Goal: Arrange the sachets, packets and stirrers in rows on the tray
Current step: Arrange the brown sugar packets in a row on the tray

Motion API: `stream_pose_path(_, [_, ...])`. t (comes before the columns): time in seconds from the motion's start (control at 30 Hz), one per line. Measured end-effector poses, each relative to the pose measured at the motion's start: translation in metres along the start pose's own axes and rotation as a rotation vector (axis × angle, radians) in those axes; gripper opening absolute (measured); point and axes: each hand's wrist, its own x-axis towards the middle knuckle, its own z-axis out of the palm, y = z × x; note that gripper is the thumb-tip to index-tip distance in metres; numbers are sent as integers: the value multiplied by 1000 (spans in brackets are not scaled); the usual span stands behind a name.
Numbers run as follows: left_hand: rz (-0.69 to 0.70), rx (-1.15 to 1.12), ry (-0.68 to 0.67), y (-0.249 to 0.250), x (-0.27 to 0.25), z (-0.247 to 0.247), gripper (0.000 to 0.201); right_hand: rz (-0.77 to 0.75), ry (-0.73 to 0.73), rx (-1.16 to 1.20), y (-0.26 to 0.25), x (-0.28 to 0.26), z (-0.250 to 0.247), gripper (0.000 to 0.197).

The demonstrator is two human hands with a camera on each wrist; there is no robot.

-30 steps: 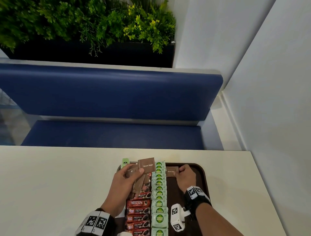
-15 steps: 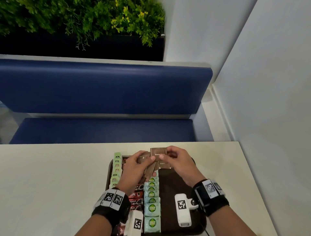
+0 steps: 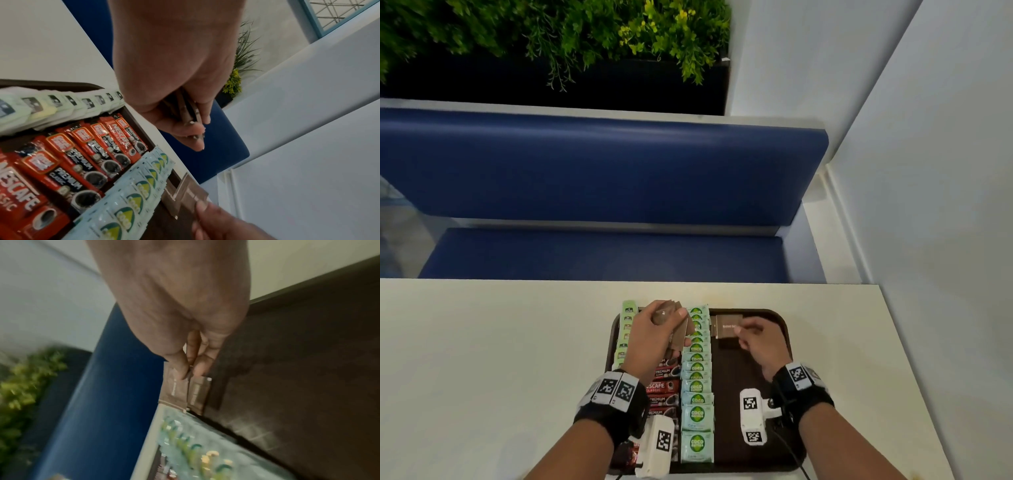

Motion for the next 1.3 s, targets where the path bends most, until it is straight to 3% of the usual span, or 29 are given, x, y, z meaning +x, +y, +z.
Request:
stream_pose_path(0.1, [-13,24,17,-1,-1,-9,16,8,22,-188,29,7,12,10])
stream_pose_path(0.23, [-18,7,23,-1,-3,-14,15,-2,136,-230,37,7,18,10])
stream_pose_path(0.6, [-83,6,-15,-6,-4,-12,23,-25,173,-309,29,9,26,14])
stream_pose_path(1.03, [-86,-21,-36,-5,-8,-14,22,25,183,-285,22,2,28,20])
stream_pose_path(1.17, [-97,5,-83,-5,-8,-10,25,-55,241,-150,8,-12,26,19])
stream_pose_path(1.23, [-94,8,-120,-5,-10,-5,27,-119,138,-33,-10,-25,23,20])
stream_pose_path(1.3, [-85,20,-142,-2,-12,2,30,-171,-82,86,-34,-43,19,32])
